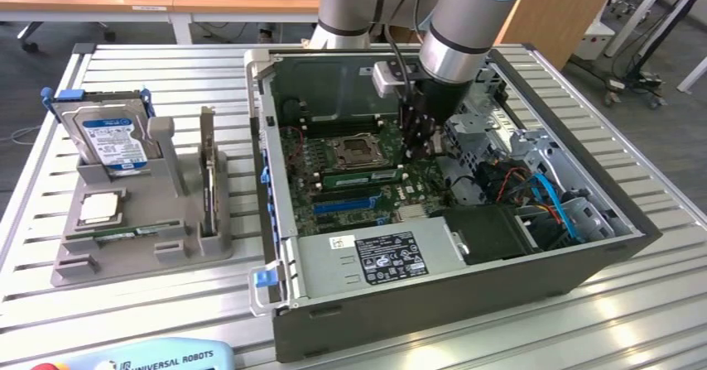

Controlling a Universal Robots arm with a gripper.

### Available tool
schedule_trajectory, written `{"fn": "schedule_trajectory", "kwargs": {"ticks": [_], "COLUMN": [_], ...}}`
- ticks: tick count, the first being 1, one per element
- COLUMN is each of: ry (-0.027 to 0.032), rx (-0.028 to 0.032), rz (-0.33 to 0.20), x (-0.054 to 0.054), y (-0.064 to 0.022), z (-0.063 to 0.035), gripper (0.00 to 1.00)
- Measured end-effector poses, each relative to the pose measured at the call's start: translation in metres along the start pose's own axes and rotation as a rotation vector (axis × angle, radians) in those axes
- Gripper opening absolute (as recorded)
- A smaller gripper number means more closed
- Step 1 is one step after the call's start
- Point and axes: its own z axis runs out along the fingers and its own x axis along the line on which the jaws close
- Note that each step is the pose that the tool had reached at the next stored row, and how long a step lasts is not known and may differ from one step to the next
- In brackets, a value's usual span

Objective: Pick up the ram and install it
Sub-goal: 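Press down the ram until it locks into place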

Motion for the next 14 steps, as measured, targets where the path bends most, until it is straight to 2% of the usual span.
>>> {"fn": "schedule_trajectory", "kwargs": {"ticks": [7,14], "ry": [0.0004,-0.0007], "rx": [-0.0001,0.0000], "rz": [0.000,0.000], "x": [0.0004,0.0005], "y": [-0.0003,-0.0004], "z": [0.0075,0.0095], "gripper": [0.10,0.10]}}
